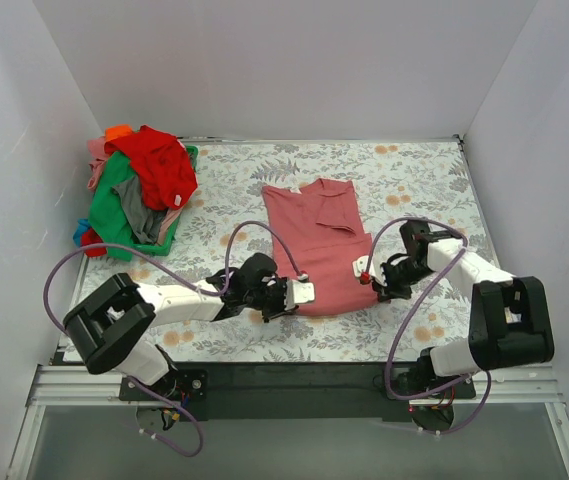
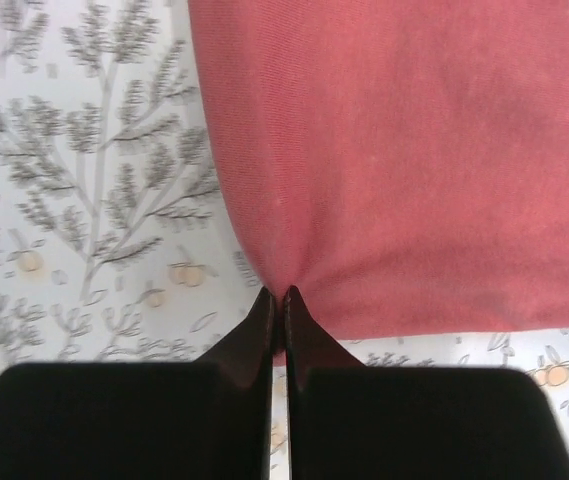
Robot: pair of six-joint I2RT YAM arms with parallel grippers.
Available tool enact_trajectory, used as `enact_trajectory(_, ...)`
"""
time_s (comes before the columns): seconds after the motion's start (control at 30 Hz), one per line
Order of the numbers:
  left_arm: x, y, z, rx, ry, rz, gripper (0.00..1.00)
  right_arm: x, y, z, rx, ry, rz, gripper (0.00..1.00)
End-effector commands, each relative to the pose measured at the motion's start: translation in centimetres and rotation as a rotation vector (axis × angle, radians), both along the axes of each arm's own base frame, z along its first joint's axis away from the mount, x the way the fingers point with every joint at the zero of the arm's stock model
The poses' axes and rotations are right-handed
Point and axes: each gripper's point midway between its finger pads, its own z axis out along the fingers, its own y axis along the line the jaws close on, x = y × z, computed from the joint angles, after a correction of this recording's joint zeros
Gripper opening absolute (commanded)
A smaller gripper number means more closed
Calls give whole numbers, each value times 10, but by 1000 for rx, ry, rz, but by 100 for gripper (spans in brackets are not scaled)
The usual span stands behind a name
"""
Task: Fold and stack the t-shirts
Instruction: Fold the tshirt
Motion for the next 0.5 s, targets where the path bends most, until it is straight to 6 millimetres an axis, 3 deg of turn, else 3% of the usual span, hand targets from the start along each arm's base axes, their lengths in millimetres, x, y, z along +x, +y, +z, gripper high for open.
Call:
enact_trajectory(0.0,-45,11,7,-2,133,-107,0,-38,-5,13,-11,75,25,1)
enact_trajectory(0.13,-64,15,22,-32,191,-146,0,-54,-1,29,27,67,39,1)
enact_trajectory(0.27,-61,13,43,-80,145,-135,0,-45,8,54,81,-3,18,1)
enact_trajectory(0.4,-37,6,64,-118,24,-83,0,-10,19,88,120,-56,-41,1)
enact_trajectory(0.43,-28,4,70,-136,-10,-65,0,8,22,106,135,-105,-51,1)
enact_trajectory(0.47,-18,4,74,-142,-39,-40,0,17,24,108,135,-86,-82,1)
